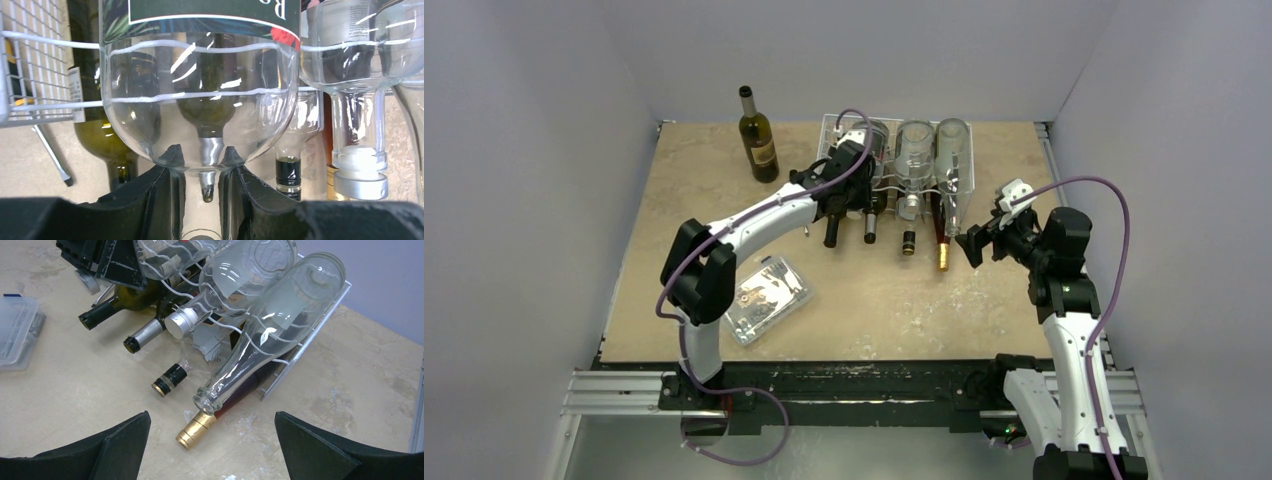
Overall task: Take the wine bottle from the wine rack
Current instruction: Pick up the wine bottle from the wine rack.
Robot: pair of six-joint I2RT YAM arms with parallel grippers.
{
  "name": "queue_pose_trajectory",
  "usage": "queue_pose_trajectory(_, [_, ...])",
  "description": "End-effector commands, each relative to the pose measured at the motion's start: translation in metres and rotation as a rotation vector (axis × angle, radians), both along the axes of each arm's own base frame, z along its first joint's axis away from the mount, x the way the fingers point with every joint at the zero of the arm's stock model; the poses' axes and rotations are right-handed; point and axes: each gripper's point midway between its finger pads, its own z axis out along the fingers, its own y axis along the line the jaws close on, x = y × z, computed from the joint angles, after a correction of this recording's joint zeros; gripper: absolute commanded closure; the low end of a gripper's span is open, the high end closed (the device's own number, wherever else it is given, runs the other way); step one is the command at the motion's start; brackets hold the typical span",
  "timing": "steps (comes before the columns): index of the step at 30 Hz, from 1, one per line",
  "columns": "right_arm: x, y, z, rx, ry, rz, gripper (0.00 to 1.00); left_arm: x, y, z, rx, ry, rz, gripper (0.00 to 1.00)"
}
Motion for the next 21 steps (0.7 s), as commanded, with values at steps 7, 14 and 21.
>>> queue_pose_trajectory(7, [0.002, -0.002, 0.007, -0.007, -0.039, -0.009, 0.01, 0.024, 0.019, 0.108, -0.146, -0.312, 0.086, 1.0])
queue_pose_trajectory(14, [0.0, -0.001, 0.007, -0.009, -0.039, 0.003, 0.01, 0.001, 0.024, 0.124, -0.174, -0.328, 0.01, 1.0])
queue_pose_trajectory(21, [0.0, 0.0, 0.006, -0.011, -0.039, 0.013, 0.01, -0.035, 0.03, 0.127, -0.217, -0.303, -0.08, 1.0])
